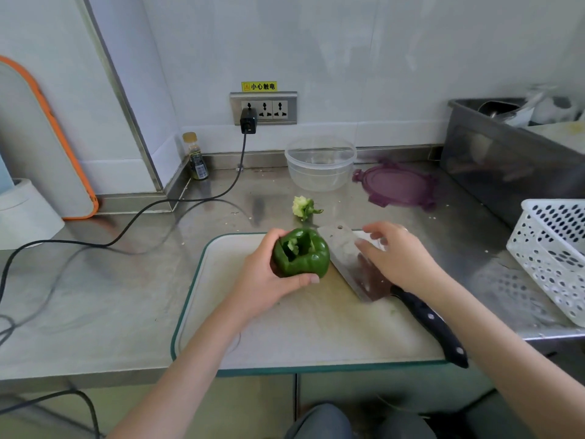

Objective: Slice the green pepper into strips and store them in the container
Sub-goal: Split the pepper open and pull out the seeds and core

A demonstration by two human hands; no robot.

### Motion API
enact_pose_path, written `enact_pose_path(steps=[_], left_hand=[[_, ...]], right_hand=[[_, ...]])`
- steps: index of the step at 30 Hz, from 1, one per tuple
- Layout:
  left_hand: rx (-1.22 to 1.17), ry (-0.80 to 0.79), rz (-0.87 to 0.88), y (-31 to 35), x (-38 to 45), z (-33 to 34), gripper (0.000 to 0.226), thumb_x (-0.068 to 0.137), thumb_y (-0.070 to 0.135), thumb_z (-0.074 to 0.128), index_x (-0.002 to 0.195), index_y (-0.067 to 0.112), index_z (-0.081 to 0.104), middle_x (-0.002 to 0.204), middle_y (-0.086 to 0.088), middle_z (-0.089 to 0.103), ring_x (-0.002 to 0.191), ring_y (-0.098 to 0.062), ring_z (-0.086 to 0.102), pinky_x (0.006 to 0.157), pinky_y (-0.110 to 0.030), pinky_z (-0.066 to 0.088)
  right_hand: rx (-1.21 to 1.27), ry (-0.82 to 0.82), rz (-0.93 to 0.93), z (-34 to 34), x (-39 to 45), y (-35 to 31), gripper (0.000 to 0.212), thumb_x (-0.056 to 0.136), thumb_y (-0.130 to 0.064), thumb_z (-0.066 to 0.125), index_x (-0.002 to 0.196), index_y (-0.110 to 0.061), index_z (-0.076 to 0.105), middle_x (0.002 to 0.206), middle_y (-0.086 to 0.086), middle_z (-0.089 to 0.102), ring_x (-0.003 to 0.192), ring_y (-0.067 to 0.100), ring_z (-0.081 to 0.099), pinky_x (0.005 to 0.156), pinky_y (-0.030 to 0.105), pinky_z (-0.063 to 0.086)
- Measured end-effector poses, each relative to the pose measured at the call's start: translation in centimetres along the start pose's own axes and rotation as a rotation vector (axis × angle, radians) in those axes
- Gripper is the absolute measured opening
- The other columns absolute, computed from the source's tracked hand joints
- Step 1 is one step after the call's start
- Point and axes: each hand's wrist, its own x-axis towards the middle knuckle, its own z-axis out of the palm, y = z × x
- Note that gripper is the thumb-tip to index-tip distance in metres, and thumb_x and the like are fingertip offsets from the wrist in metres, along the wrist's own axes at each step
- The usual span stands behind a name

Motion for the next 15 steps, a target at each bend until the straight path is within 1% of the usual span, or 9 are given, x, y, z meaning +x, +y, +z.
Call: enact_pose_path(steps=[3,5,6,8,10,12,13,14,15], left_hand=[[0.033,0.027,0.012,0.0,-0.2,0.0,0.053,0.062,0.026,0.087,0.100,0.021,0.050,0.096,0.010,0.065,0.085,0.002,0.062,0.071,-0.014,0.051],[0.078,0.052,0.030,-0.2,-0.2,0.0,0.056,0.059,0.026,0.089,0.096,0.020,0.047,0.104,0.017,0.064,0.092,0.007,0.060,0.077,-0.013,0.049],[0.096,0.064,0.041,-0.3,-0.2,0.1,0.058,0.057,0.025,0.090,0.095,0.022,0.046,0.104,0.020,0.063,0.092,0.010,0.058,0.077,-0.011,0.047],[0.112,0.085,0.056,-0.4,-0.3,0.1,0.060,0.056,0.022,0.090,0.095,0.023,0.045,0.096,0.019,0.061,0.084,0.013,0.056,0.072,-0.008,0.044],[0.102,0.074,0.059,-0.6,-0.2,0.0,0.058,0.058,0.021,0.089,0.097,0.019,0.046,0.095,0.014,0.062,0.084,0.008,0.056,0.074,-0.013,0.046],[0.092,0.042,0.081,-0.7,-0.3,0.1,0.058,0.060,0.020,0.088,0.104,0.021,0.050,0.111,0.012,0.061,0.100,0.003,0.057,0.086,-0.020,0.049],[0.103,0.034,0.112,-0.8,-0.4,0.1,0.061,0.061,0.018,0.088,0.110,0.024,0.053,0.121,0.012,0.055,0.110,0.000,0.053,0.093,-0.021,0.046],[0.123,0.034,0.147,-0.9,-0.4,0.0,0.065,0.060,0.016,0.088,0.115,0.027,0.054,0.124,0.012,0.049,0.116,-0.002,0.048,0.097,-0.021,0.043],[0.130,0.035,0.167,-0.9,-0.3,0.0,0.070,0.060,0.013,0.088,0.119,0.030,0.055,0.123,0.010,0.046,0.118,-0.002,0.045,0.098,-0.017,0.040]], right_hand=[[-0.055,-0.041,0.033,-0.4,-3.7,0.7,0.044,0.092,-0.039,0.053,0.132,-0.019,0.049,0.129,0.002,0.051,0.112,0.021,0.051,0.084,0.026,0.037],[-0.083,-0.067,0.056,-0.3,-5.4,1.0,0.045,0.091,-0.039,0.055,0.130,-0.019,0.048,0.130,0.003,0.051,0.109,0.021,0.051,0.081,0.025,0.037],[-0.095,-0.070,0.056,-0.2,-5.9,1.1,0.048,0.090,-0.040,0.057,0.132,-0.019,0.046,0.131,0.002,0.050,0.111,0.021,0.050,0.082,0.026,0.037],[-0.093,-0.060,0.063,0.1,-6.4,1.2,0.052,0.088,-0.039,0.059,0.133,-0.018,0.043,0.132,0.002,0.048,0.115,0.020,0.047,0.083,0.026,0.036],[-0.083,-0.052,0.082,0.1,-6.8,1.1,0.053,0.086,-0.040,0.062,0.130,-0.015,0.044,0.131,0.003,0.047,0.118,0.022,0.044,0.087,0.029,0.038],[-0.100,-0.070,0.096,-0.1,-7.2,1.2,0.058,0.084,-0.040,0.064,0.132,-0.013,0.044,0.133,0.004,0.046,0.122,0.024,0.042,0.095,0.031,0.038],[-0.124,-0.085,0.097,-0.1,-7.5,1.2,0.061,0.084,-0.039,0.065,0.134,-0.014,0.043,0.134,0.004,0.046,0.123,0.024,0.042,0.097,0.031,0.038],[-0.150,-0.091,0.094,-0.1,-7.6,1.2,0.061,0.085,-0.037,0.066,0.137,-0.015,0.042,0.134,0.004,0.047,0.123,0.023,0.043,0.098,0.031,0.038],[-0.167,-0.075,0.086,-0.1,-7.7,1.3,0.058,0.086,-0.033,0.065,0.137,-0.016,0.043,0.133,0.004,0.049,0.122,0.024,0.044,0.098,0.032,0.038]])
